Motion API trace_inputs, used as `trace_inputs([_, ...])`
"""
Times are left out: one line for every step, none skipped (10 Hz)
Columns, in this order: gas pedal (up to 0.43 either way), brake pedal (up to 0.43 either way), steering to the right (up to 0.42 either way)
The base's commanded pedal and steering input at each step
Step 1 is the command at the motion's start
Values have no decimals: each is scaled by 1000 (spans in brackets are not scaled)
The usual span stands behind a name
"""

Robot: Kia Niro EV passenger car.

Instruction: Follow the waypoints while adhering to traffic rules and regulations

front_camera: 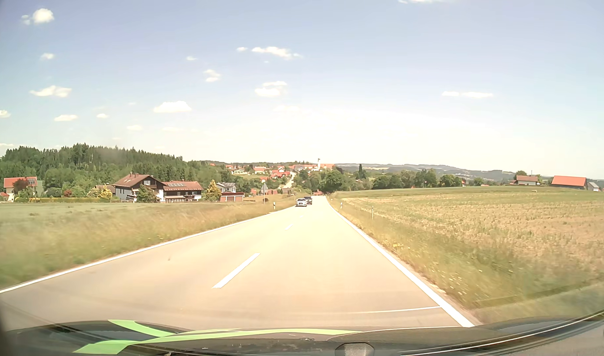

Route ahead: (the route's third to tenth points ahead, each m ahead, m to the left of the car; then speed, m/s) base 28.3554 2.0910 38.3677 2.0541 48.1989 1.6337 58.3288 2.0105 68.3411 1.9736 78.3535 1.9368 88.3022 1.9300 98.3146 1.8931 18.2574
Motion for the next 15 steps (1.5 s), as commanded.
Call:
trace_inputs([138,0,1])
trace_inputs([138,0,1])
trace_inputs([150,0,1])
trace_inputs([150,0,0])
trace_inputs([150,0,0])
trace_inputs([150,0,0])
trace_inputs([157,0,0])
trace_inputs([169,0,0])
trace_inputs([189,0,0])
trace_inputs([197,0,0])
trace_inputs([197,0,0])
trace_inputs([197,0,0])
trace_inputs([197,0,0])
trace_inputs([197,0,0])
trace_inputs([197,0,0])
